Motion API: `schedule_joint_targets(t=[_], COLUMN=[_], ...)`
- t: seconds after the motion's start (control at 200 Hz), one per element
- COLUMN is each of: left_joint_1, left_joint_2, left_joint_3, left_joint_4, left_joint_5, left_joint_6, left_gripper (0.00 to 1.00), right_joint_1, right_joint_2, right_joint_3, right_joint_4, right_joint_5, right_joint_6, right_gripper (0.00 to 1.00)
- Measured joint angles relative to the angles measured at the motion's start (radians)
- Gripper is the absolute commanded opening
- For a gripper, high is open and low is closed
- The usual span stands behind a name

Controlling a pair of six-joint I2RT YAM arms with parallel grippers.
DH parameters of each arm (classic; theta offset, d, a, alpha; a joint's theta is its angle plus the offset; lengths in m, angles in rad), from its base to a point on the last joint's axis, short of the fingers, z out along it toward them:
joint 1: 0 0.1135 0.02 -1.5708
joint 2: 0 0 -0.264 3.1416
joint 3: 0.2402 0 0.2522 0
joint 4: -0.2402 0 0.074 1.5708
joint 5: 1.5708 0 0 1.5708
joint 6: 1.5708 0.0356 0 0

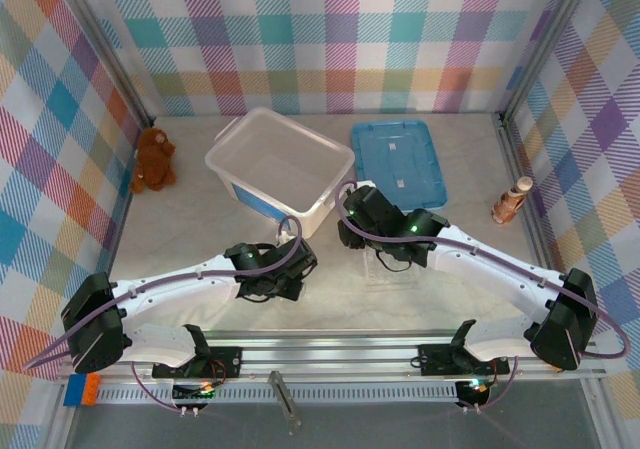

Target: Organize the chemistry lab equipment

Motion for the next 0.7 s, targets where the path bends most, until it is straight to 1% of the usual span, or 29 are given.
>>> schedule_joint_targets(t=[0.25, 0.4, 0.535, 0.7], left_joint_1=[0.0, 0.0, 0.0, 0.008], left_joint_2=[0.001, 0.007, 0.009, 0.027], left_joint_3=[0.058, 0.129, 0.232, 0.401], left_joint_4=[-0.015, -0.065, -0.124, -0.209], left_joint_5=[-0.002, -0.004, -0.014, -0.019], left_joint_6=[0.021, 0.032, 0.054, 0.086], left_gripper=[0.19, 0.18, 0.18, 0.18], right_joint_1=[-0.012, -0.033, -0.071, -0.113], right_joint_2=[-0.002, -0.019, -0.048, -0.071], right_joint_3=[-0.001, -0.002, -0.002, -0.002], right_joint_4=[0.0, -0.002, -0.009, -0.018], right_joint_5=[0.0, 0.0, -0.003, -0.008], right_joint_6=[0.0, 0.0, -0.004, -0.008], right_gripper=[0.39, 0.4, 0.4, 0.39])
